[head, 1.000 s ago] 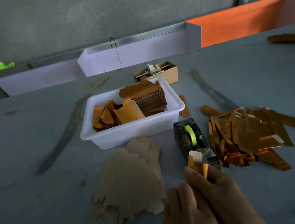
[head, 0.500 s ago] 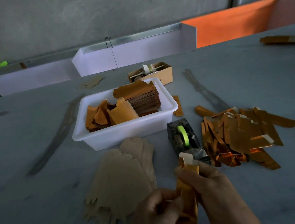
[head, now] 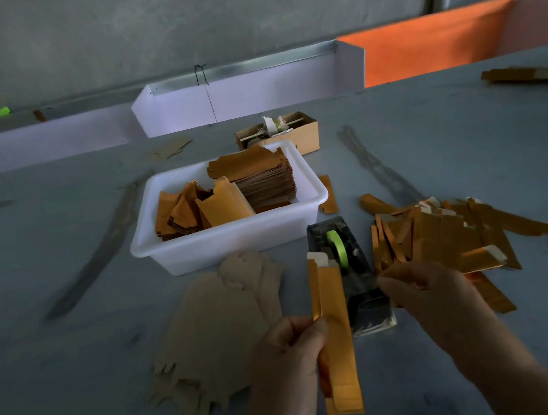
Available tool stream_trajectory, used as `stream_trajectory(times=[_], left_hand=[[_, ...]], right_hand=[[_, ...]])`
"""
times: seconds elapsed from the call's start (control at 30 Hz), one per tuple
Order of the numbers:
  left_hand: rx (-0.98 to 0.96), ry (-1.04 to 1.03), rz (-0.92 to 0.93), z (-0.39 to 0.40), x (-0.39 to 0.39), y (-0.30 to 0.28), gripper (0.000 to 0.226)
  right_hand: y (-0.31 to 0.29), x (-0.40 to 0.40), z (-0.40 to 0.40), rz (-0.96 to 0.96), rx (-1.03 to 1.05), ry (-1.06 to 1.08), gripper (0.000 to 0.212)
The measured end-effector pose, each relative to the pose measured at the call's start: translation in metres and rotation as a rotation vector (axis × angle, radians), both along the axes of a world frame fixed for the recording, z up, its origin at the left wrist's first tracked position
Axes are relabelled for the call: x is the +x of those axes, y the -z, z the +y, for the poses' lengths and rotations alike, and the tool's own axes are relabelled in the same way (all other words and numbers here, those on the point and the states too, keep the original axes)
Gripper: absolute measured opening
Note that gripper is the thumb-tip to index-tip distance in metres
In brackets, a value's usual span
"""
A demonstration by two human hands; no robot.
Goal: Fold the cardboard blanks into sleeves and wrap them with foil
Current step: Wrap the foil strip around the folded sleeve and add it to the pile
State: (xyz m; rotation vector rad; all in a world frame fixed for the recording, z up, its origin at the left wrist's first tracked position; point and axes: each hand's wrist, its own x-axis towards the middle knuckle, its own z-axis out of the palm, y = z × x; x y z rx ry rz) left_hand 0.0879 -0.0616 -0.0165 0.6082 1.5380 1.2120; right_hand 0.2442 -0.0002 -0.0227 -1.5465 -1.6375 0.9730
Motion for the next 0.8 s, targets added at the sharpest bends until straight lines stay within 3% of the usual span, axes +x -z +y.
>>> stream_trajectory(times=[0.4,0.53,0.6,0.7,0.8], left_hand=[[0.005,-0.005,-0.031,0.010,0.009,0.005,0.025],[-0.014,-0.019,-0.065,0.010,0.007,0.010,0.028],[-0.014,-0.025,-0.080,0.009,0.005,0.011,0.030],[0.005,-0.032,-0.117,0.008,0.000,0.011,0.028],[0.035,-0.034,-0.151,0.009,0.000,0.011,0.023]], right_hand=[[0.010,-0.020,0.010,0.017,-0.071,0.011,0.014],[0.011,-0.025,0.011,-0.100,0.122,0.093,0.011],[0.007,-0.024,0.008,-0.015,0.164,0.156,0.014],[0.005,-0.017,0.001,0.097,0.088,0.118,0.017],[0.011,-0.015,-0.009,-0.008,0.062,0.107,0.020]])
